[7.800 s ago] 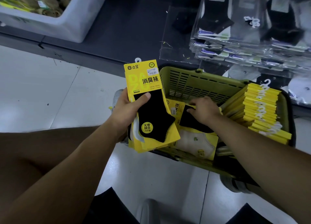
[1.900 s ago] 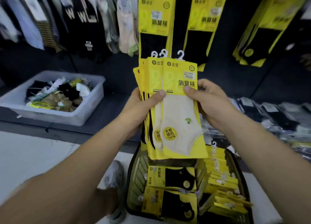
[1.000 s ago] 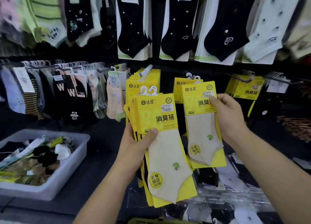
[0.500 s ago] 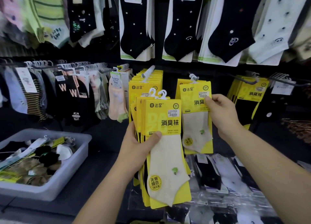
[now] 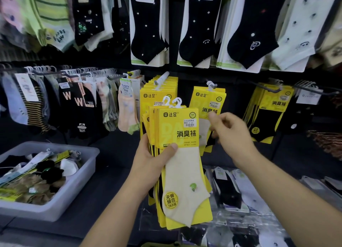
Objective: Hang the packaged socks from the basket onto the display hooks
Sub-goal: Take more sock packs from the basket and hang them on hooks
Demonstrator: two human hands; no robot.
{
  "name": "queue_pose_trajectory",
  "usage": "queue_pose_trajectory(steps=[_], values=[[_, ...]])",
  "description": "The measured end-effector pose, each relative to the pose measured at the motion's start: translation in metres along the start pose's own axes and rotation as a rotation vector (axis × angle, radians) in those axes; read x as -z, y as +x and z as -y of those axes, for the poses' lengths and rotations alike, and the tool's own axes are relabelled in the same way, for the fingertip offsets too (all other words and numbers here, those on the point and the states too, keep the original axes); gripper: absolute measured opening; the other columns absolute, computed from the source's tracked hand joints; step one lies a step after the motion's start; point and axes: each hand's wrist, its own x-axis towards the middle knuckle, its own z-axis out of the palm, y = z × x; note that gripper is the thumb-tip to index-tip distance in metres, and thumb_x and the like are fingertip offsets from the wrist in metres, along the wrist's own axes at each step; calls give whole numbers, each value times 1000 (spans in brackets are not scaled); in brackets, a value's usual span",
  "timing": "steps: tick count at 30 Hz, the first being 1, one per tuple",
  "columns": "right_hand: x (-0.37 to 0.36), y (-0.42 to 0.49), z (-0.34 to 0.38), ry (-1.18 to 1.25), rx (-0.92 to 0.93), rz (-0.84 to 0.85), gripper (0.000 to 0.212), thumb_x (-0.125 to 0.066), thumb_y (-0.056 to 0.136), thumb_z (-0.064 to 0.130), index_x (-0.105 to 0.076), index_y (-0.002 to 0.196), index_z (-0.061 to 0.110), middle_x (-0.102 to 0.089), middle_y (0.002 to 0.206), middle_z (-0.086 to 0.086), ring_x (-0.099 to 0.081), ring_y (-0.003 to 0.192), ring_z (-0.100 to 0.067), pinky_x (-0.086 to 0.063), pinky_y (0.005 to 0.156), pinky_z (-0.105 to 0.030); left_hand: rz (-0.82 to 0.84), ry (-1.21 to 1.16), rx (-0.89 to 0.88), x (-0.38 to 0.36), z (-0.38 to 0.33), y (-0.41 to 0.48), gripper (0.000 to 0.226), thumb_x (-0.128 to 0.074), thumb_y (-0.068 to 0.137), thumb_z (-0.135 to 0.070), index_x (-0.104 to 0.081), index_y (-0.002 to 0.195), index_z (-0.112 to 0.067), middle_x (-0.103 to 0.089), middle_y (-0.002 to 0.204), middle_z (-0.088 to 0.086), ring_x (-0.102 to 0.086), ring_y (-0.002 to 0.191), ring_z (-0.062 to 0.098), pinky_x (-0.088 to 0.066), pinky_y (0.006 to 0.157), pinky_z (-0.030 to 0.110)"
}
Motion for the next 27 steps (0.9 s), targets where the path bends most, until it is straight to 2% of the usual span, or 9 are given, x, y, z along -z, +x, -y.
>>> queue_pose_trajectory(steps=[2,6,9,12,14,17,20,23,27], values=[[-12,-17,10,23,14,141,47,-68,71,66,-66,77,20,-67,78,-7,-58,68,-11,-48,62,-28,-11,-6,-8,-3,1,0,76,-87,61,-56,-60,129,-34,-79,118,-10,-79,106,15,-65,77,29],[-21,-29,15,42,0,178,29,-83,76,33,-63,81,13,-63,63,7,-54,60,-6,-46,54,-21,-26,-8,-25,-7,2,-1,78,-89,61,-56,-61,130,-34,-79,120,-9,-78,109,16,-64,87,38],[-17,-27,11,121,-106,196,29,-78,85,26,-63,94,2,-70,83,-19,-63,70,-18,-49,52,-25,-14,-20,-29,-6,2,-1,82,-91,59,-57,-60,131,-33,-79,121,-10,-77,109,13,-64,82,29],[-12,-26,6,294,-187,210,21,-70,91,21,-63,102,5,-77,89,-10,-73,74,-17,-52,50,-22,-3,-18,-25,-4,-1,-1,76,-92,67,-55,-61,131,-31,-79,120,-11,-77,109,9,-61,79,19],[-7,-22,1,379,-202,160,16,-65,95,18,-63,106,6,-78,93,-6,-75,79,-16,-56,56,-24,0,-9,-36,-1,-2,0,66,-94,73,-51,-63,128,-31,-80,117,-13,-76,107,7,-59,78,15],[6,-12,-10,402,-211,-30,10,-63,97,18,-69,102,13,-78,95,-4,-75,87,-20,-61,72,-34,-8,-15,-35,4,-2,1,58,-89,74,-49,-66,125,-35,-80,117,-12,-76,108,8,-61,83,22],[20,0,-16,428,-193,-194,9,-63,98,18,-69,98,12,-78,90,-3,-75,84,-19,-59,68,-32,5,-16,-36,8,-2,2,50,-88,80,-44,-68,125,-37,-80,119,-9,-77,108,10,-61,81,19],[24,9,-15,376,-137,-235,8,-62,99,19,-68,97,15,-78,85,2,-75,77,-13,-56,59,-23,8,-26,-35,8,-3,1,50,-87,77,-47,-69,123,-39,-80,118,-9,-77,107,11,-60,80,16],[20,21,-12,270,-85,-223,5,-62,99,21,-66,100,18,-78,88,4,-75,85,-14,-59,75,-34,7,-34,-24,6,-1,1,49,-86,76,-47,-69,122,-39,-80,118,-9,-78,107,11,-60,79,16]])
